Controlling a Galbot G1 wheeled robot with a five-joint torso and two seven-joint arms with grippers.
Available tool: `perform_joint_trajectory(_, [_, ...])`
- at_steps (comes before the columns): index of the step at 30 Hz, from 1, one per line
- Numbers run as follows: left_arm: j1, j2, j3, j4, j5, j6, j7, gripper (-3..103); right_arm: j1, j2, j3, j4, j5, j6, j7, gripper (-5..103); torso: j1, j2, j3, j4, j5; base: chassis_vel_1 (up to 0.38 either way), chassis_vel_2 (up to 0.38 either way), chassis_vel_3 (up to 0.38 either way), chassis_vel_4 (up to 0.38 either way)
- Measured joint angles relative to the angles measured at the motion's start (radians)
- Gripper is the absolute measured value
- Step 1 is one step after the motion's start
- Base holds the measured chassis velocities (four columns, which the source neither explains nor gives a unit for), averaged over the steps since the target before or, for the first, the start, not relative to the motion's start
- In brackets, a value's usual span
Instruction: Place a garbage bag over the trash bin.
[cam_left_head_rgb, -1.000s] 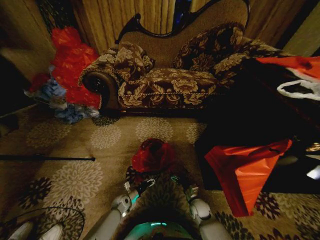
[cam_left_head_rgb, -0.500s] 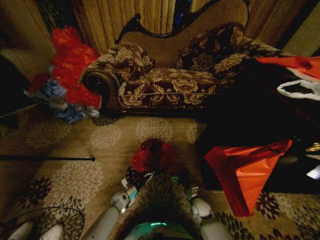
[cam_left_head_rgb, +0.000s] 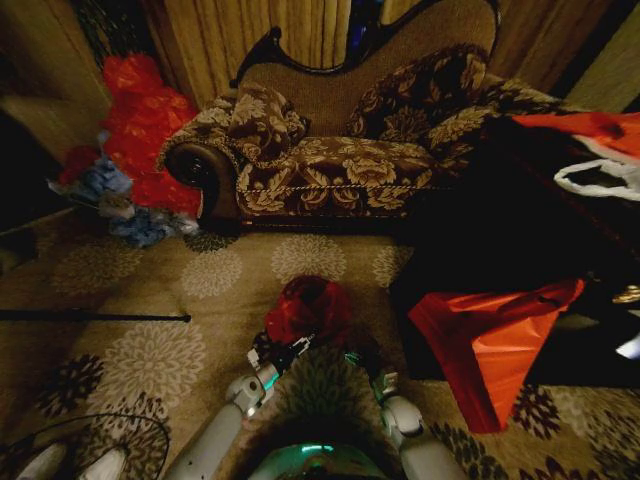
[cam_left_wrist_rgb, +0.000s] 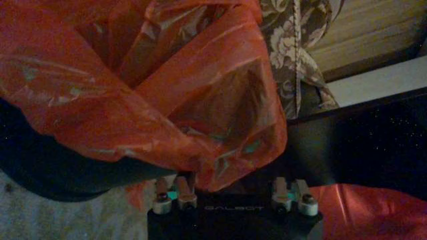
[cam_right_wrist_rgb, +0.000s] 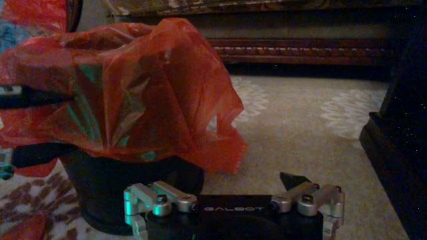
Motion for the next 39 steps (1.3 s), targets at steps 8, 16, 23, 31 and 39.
perform_joint_trajectory(8, [-0.003, -0.004, 0.006, 0.009, 0.005, -0.006, 0.002, 30, 0.003, 0.001, 0.0, -0.004, 0.001, -0.003, 0.006, 100, 0.0, 0.0, 0.0, 0.0001, 0.0, 0.0, 0.0, 0.0, 0.0])
perform_joint_trajectory(16, [-0.006, -0.012, 0.01, 0.016, 0.006, -0.011, 0.004, 3, -0.004, -0.002, 0.002, 0.0, 0.001, -0.004, 0.012, 100, 0.0, 0.0, 0.0, 0.0, 0.0, 0.0, 0.0, 0.0, 0.0])
perform_joint_trajectory(23, [0.004, -0.016, 0.01, 0.017, 0.011, -0.012, -0.02, 0, -0.006, 0.001, -0.001, 0.0, 0.0, -0.005, 0.015, 100, 0.0, 0.0, 0.0, 0.0, 0.0, 0.0, 0.0, 0.0, 0.0])
perform_joint_trajectory(31, [-0.002, -0.03, 0.022, 0.042, 0.003, -0.007, -0.148, 0, -0.009, 0.002, -0.004, -0.001, -0.002, -0.005, 0.015, 100, 0.0, 0.0, 0.0, 0.0, -0.0001, 0.0, 0.0, 0.0, 0.0])
perform_joint_trajectory(39, [-0.04, -0.059, 0.04, 0.137, 0.051, -0.01, -0.173, 0, -0.017, 0.0, -0.004, 0.011, -0.002, -0.005, 0.015, 100, 0.0, 0.0, 0.0, 0.0, 0.0, 0.0, 0.0, 0.0, 0.0])
